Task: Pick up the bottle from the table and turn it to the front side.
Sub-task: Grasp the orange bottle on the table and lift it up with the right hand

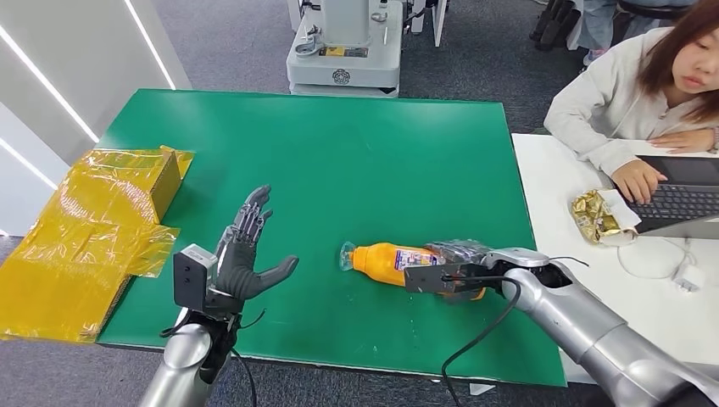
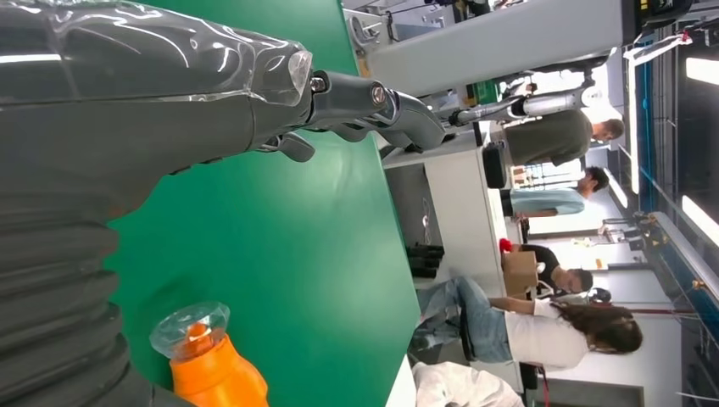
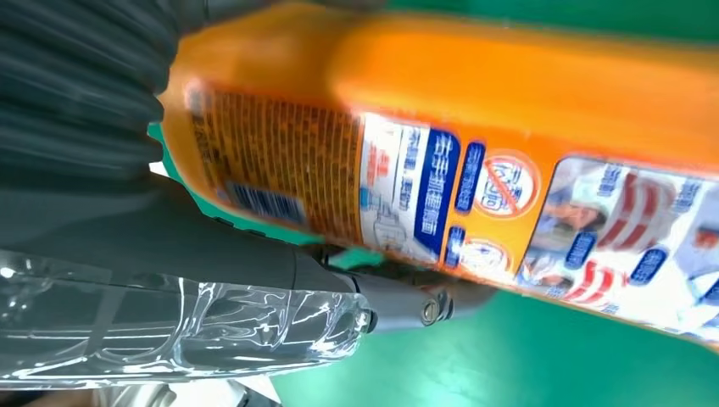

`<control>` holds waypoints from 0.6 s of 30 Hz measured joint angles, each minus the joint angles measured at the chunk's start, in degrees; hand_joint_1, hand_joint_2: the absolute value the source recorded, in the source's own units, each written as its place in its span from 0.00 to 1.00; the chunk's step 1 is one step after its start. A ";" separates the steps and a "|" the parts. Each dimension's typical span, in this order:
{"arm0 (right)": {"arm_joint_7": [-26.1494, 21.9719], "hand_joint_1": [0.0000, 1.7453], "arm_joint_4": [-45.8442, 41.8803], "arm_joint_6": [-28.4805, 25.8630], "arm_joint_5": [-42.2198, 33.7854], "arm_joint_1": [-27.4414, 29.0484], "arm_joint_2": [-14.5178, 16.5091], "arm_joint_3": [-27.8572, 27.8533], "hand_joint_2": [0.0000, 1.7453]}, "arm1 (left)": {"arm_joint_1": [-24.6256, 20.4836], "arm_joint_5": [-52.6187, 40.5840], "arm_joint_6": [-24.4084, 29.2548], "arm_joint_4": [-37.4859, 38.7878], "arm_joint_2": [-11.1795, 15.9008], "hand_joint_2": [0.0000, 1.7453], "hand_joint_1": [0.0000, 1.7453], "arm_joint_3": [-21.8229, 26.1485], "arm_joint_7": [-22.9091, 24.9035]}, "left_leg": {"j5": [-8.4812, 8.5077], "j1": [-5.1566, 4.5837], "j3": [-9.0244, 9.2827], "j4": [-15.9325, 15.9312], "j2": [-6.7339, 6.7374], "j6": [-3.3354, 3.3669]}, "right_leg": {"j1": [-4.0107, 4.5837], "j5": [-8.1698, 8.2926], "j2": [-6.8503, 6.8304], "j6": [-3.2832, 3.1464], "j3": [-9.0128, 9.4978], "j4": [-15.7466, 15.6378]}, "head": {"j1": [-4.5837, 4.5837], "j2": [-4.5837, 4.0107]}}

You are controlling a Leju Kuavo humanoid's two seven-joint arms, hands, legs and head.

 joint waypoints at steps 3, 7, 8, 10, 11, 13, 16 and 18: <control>-0.08 0.70 -0.15 -0.30 0.08 0.22 -0.11 -0.01 1.00 | 0.12 -0.05 0.02 0.00 0.00 1.00 0.00 0.02 -0.09 | 0.00 0.00 0.00 0.00 0.00 0.00 | 0.00 0.00 0.00 0.00 0.00 0.00 | 0.00 0.00; -0.50 0.83 -0.20 -1.15 1.04 0.46 -0.13 -0.01 1.00 | 0.20 -0.19 0.14 0.00 0.00 1.00 0.00 0.07 -0.20 | 0.00 0.00 0.00 0.00 0.00 0.00 | 0.00 0.00 0.00 0.00 0.01 0.00 | -0.01 0.00; -0.60 0.87 -0.20 -1.29 1.33 0.50 -0.13 -0.01 1.00 | 0.21 -0.20 0.17 0.00 0.00 1.00 0.00 0.09 -0.22 | 0.00 0.00 0.00 0.00 0.00 0.00 | 0.00 0.00 0.00 0.00 0.01 0.00 | -0.01 0.00; -0.67 0.94 -0.19 -1.64 1.99 0.58 -0.11 -0.01 1.00 | 0.23 -0.21 0.22 0.00 -0.01 1.00 0.00 0.12 -0.25 | 0.00 0.00 0.00 0.00 0.00 0.00 | 0.00 0.00 0.00 0.00 0.01 0.01 | 0.00 0.00; -0.54 0.95 -0.19 -1.91 2.44 0.64 -0.11 -0.01 1.00 | 0.26 -0.22 0.24 0.00 -0.02 1.00 0.00 0.13 -0.26 | 0.00 0.00 0.00 0.00 0.00 0.00 | 0.00 0.00 0.00 0.00 0.01 0.01 | 0.00 0.00; -0.16 0.99 -0.20 -2.56 3.44 0.79 -0.11 -0.01 1.00 | 0.40 -0.22 0.25 0.00 -0.03 1.00 0.00 0.13 -0.28 | 0.00 0.00 0.01 0.00 0.00 0.00 | 0.00 0.00 0.00 0.00 0.01 0.01 | 0.00 0.00; -0.34 1.00 -0.21 -3.59 3.85 1.10 -0.11 -0.16 1.00 | 0.78 -0.23 0.23 0.00 -0.10 1.00 0.00 0.13 -0.28 | 0.00 0.00 0.01 0.00 0.00 0.00 | 0.00 0.00 -0.01 0.00 0.01 0.00 | 0.00 0.00; -1.27 1.00 -0.21 -5.42 3.26 1.79 -0.10 -0.72 1.00 | 1.03 -0.26 0.24 0.00 -0.16 1.00 0.00 0.13 -0.30 | 0.00 0.00 0.00 0.00 -0.01 0.00 | 0.00 0.00 -0.02 0.00 0.02 0.00 | 0.00 0.00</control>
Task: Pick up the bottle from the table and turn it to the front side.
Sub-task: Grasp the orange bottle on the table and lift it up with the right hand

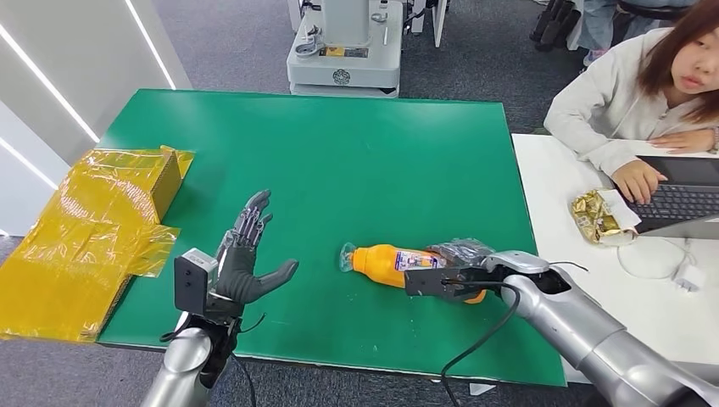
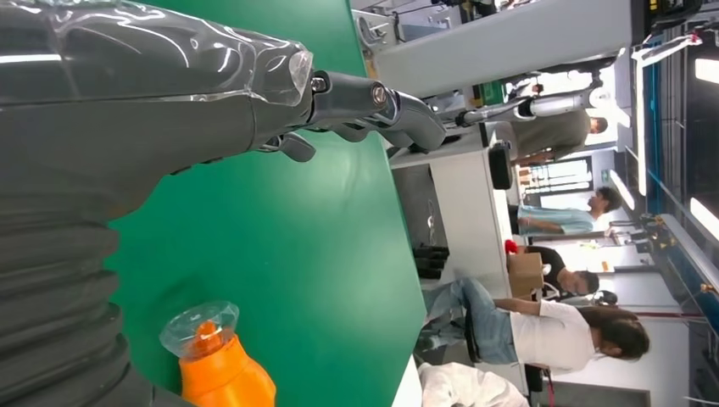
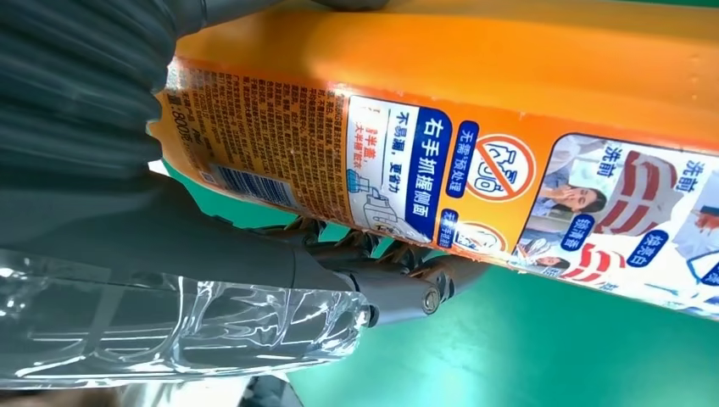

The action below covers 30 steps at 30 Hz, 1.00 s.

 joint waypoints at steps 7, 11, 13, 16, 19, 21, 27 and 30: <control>-7.19 1.00 -1.02 -9.59 -7.18 6.02 0.38 -6.92 1.00 | 0.59 -0.52 0.50 0.00 -0.09 1.00 0.00 0.00 -0.71 | -0.01 0.00 -0.04 0.01 -0.09 0.01 | 0.00 -0.01 -0.10 0.01 0.00 -0.01 | 0.00 0.00; -10.49 1.00 -3.46 -11.62 -10.05 10.65 0.39 -12.58 1.00 | 0.91 -0.62 0.80 0.00 -0.05 1.00 0.00 0.00 -1.14 | -0.03 0.00 -0.07 0.00 -0.10 0.01 | 0.00 -0.03 -0.14 0.02 -0.02 -0.01 | -0.01 0.00; -11.64 1.00 -4.54 -12.50 -10.76 12.24 0.44 -14.32 1.00 | 0.98 -0.63 0.86 0.00 -0.04 1.00 0.00 0.00 -1.23 | -0.03 0.00 -0.09 -0.01 -0.14 0.01 | 0.00 -0.05 -0.18 0.03 -0.02 -0.01 | 0.00 0.00; -16.93 1.00 -7.69 -17.04 -13.84 16.02 0.98 -18.39 1.00 | 1.21 -0.62 1.23 0.00 -0.02 1.00 0.00 0.00 -1.82 | -0.03 0.01 -0.12 -0.02 -0.22 0.01 | 0.01 -0.05 -0.25 0.03 -0.03 -0.01 | 0.00 0.00; -21.51 1.00 -12.00 -21.28 -17.41 20.69 2.45 -24.13 1.00 | 1.31 -0.50 1.66 0.00 0.08 1.00 0.00 -0.05 -2.60 | -0.03 0.01 -0.11 -0.03 -0.20 0.01 | 0.01 -0.08 -0.24 0.05 -0.05 -0.03 | -0.01 0.00; -22.54 1.00 -15.76 -22.76 -18.97 24.86 3.47 -28.36 1.00 | 1.27 -0.20 1.81 0.01 0.20 1.00 0.00 -0.20 -2.90 | -0.04 0.01 -0.13 -0.03 -0.30 0.03 | 0.02 -0.14 -0.33 0.08 -0.03 -0.05 | 0.00 0.00; -25.10 1.00 -24.21 -25.52 -21.39 36.10 5.83 -38.14 1.00 | 0.93 0.54 1.90 0.44 0.91 1.00 0.00 -0.85 -3.37 | -0.09 0.01 -0.18 -0.04 -0.36 0.03 | 0.01 -0.20 -0.38 0.10 -0.05 -0.05 | -0.01 0.00; -26.10 1.00 -26.79 -27.14 -21.98 39.98 7.18 -41.65 1.00 | 0.50 1.21 1.70 0.81 1.09 1.00 0.00 -1.01 -3.58 | -0.11 0.00 -0.18 -0.04 -0.35 0.02 | 0.00 -0.20 -0.36 0.10 -0.06 -0.06 | 0.00 0.00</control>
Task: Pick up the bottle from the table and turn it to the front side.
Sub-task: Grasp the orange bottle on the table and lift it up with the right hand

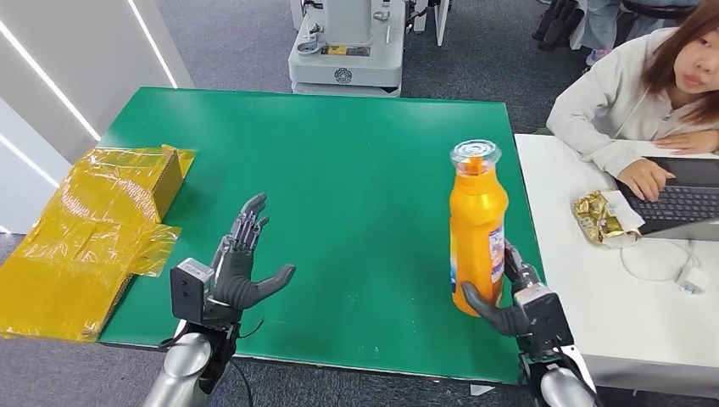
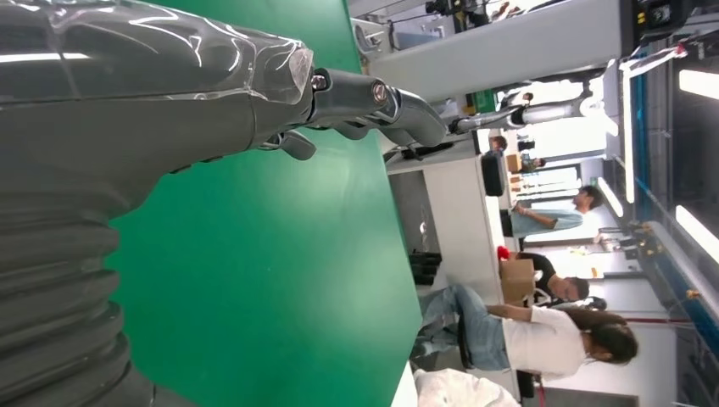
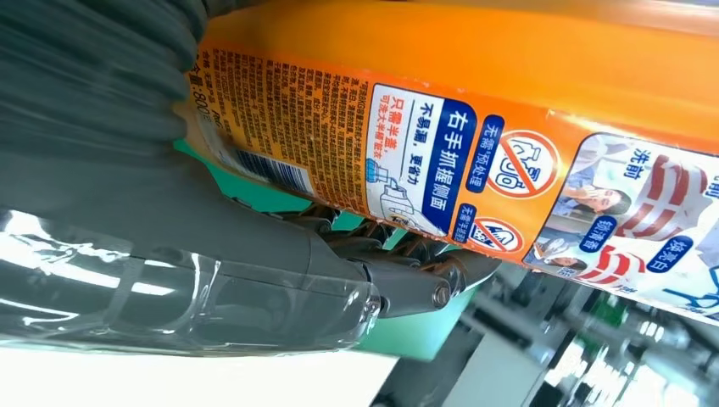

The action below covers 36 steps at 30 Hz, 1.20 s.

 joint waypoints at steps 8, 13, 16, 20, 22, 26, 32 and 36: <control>-1.39 1.00 -2.88 -2.81 -0.03 3.88 2.91 -5.09 1.00 | -2.47 3.07 -2.67 0.88 0.25 1.00 0.00 -0.02 1.21 | 0.01 0.00 0.04 0.00 0.01 0.00 | 0.00 0.00 0.03 0.00 0.00 0.01 | 0.00 0.00; -1.84 1.00 -3.31 -3.40 -0.10 4.41 3.74 -6.09 1.00 | -3.99 4.21 -3.67 1.38 0.56 1.00 0.00 0.04 1.87 | 0.01 0.00 0.04 0.00 0.02 -0.01 | 0.00 0.01 0.04 -0.01 0.00 0.02 | -0.01 0.00; -2.42 1.00 -3.98 -4.14 -0.14 5.18 5.70 -7.81 1.00 | -8.27 6.65 -5.73 2.60 1.39 1.00 0.00 0.27 3.57 | 0.02 0.00 0.04 0.00 0.04 -0.01 | 0.00 0.01 0.06 -0.01 0.00 0.04 | 0.00 0.00; -2.26 1.00 -3.90 -3.43 0.10 4.81 6.65 -8.20 1.00 | -10.19 9.57 -8.17 3.22 1.65 1.00 0.00 0.31 6.39 | 0.02 0.00 0.03 0.00 0.04 -0.01 | 0.00 0.01 0.07 -0.01 0.00 0.04 | 0.00 0.00; -2.13 1.00 -3.51 -3.10 0.96 3.79 7.01 -8.24 1.00 | -11.74 11.47 -9.66 4.09 1.64 1.00 0.00 0.31 8.49 | 0.03 0.00 0.04 0.00 0.05 -0.01 | 0.00 0.02 0.08 -0.01 0.00 0.04 | 0.00 0.00; -2.34 1.00 -3.04 -2.91 2.94 1.45 7.74 -7.93 1.00 | -14.70 13.13 -10.88 5.63 1.57 1.00 0.00 0.30 10.52 | 0.06 0.00 0.05 0.01 0.06 0.01 | 0.00 0.04 0.08 -0.03 0.01 0.05 | 0.00 0.00; -2.62 1.00 -3.73 -3.80 2.90 -0.03 8.42 -6.86 1.00 | -16.53 13.27 -11.19 6.64 1.56 1.00 0.00 0.29 10.84 | 0.06 0.00 0.05 0.02 0.05 0.02 | 0.00 0.03 0.08 -0.03 0.01 0.05 | -0.01 0.00; -2.67 1.00 -5.52 -4.63 3.10 -0.37 8.53 -6.36 1.00 | -17.10 13.30 -11.33 7.49 1.51 1.00 0.00 0.28 10.79 | 0.05 0.00 0.04 0.02 0.05 0.02 | 0.00 0.03 0.08 -0.03 0.00 0.04 | -0.01 0.00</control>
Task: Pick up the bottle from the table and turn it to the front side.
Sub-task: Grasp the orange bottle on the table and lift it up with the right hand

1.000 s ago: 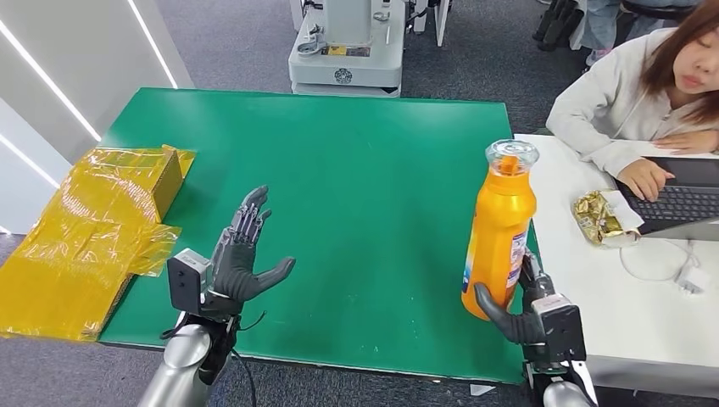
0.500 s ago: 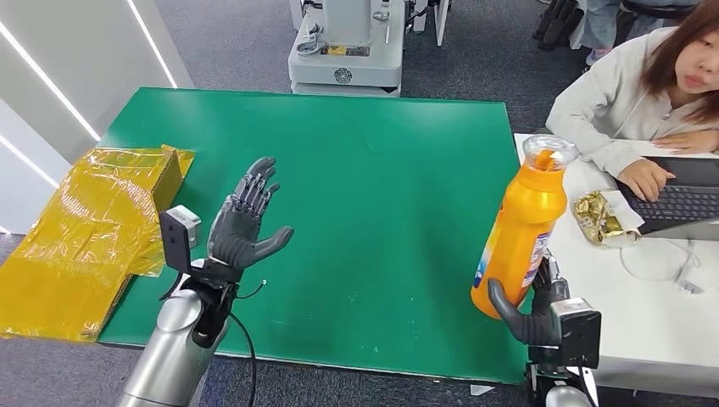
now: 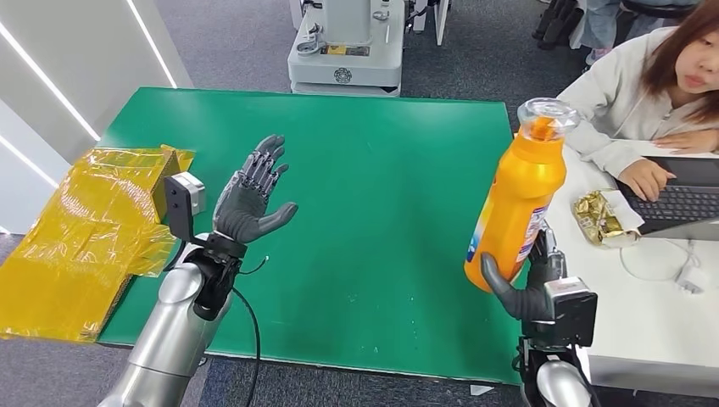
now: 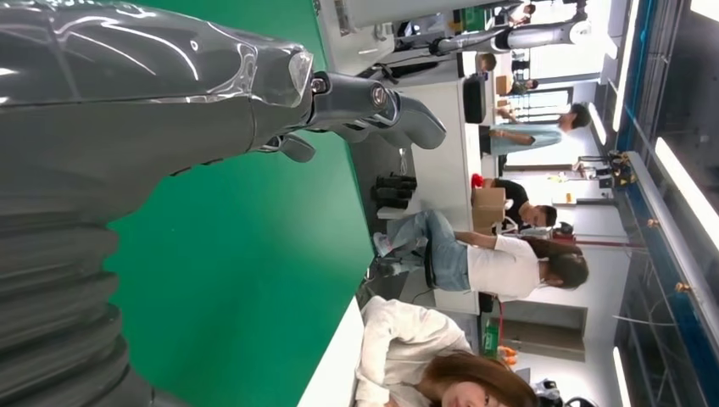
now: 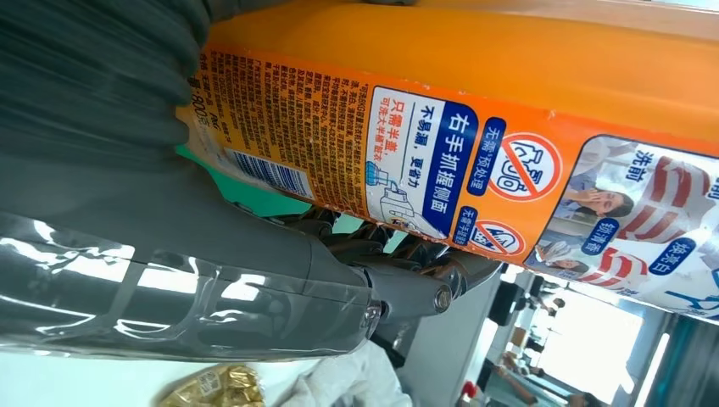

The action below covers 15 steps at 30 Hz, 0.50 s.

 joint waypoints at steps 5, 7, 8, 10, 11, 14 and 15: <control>0.17 1.00 -1.57 -0.18 0.46 -0.74 0.00 0.33 1.00 | -0.88 0.15 -0.50 0.88 -0.30 1.00 0.00 -0.08 -0.02 | 0.00 0.00 0.00 0.00 0.00 0.00 | 0.00 0.00 0.00 0.00 0.01 0.00 | 0.00 0.00; 0.24 1.00 -1.73 -0.16 0.49 -1.17 0.00 0.48 1.00 | -1.23 0.15 -0.72 1.02 -0.43 1.00 0.00 -0.19 -0.02 | 0.01 0.00 0.01 0.01 0.00 0.00 | 0.00 0.01 0.00 0.00 0.01 0.00 | 0.01 0.00; 0.28 1.00 -1.75 -0.12 0.50 -1.45 0.00 0.59 1.00 | -1.41 0.15 -0.85 1.06 -0.52 1.00 0.00 -0.26 -0.01 | 0.01 0.00 0.01 0.01 0.00 0.00 | 0.00 0.01 0.00 0.00 0.01 0.00 | 0.01 0.00; 0.33 1.00 -1.66 0.14 0.53 -2.19 -0.01 0.95 1.00 | -1.82 0.11 -1.12 1.11 -0.70 1.00 0.00 -0.39 0.09 | 0.01 0.00 0.01 0.01 0.01 0.00 | 0.00 0.02 0.01 -0.01 0.01 0.01 | 0.01 0.00; 0.33 1.00 -1.52 0.33 0.54 -2.72 -0.01 1.23 1.00 | -2.08 0.06 -1.26 1.13 -0.79 1.00 0.00 -0.46 0.21 | 0.01 0.00 0.01 0.02 0.03 0.00 | 0.00 0.03 0.02 -0.02 0.01 0.01 | 0.01 0.00; 0.34 1.00 -0.35 0.82 0.55 -5.00 -0.02 2.58 1.00 | -3.01 -0.14 -1.56 1.14 -1.01 1.00 0.00 -0.82 0.58 | 0.01 0.00 0.01 0.02 0.07 0.00 | 0.00 0.04 0.06 -0.04 0.01 0.02 | 0.01 0.00; 0.35 1.00 0.33 1.01 0.55 -5.99 -0.02 3.19 1.00 | -3.33 -0.20 -1.63 1.14 -1.04 1.00 0.00 -1.01 0.64 | 0.01 0.00 0.02 0.02 0.08 0.00 | 0.00 0.04 0.07 -0.04 0.01 0.02 | 0.01 0.00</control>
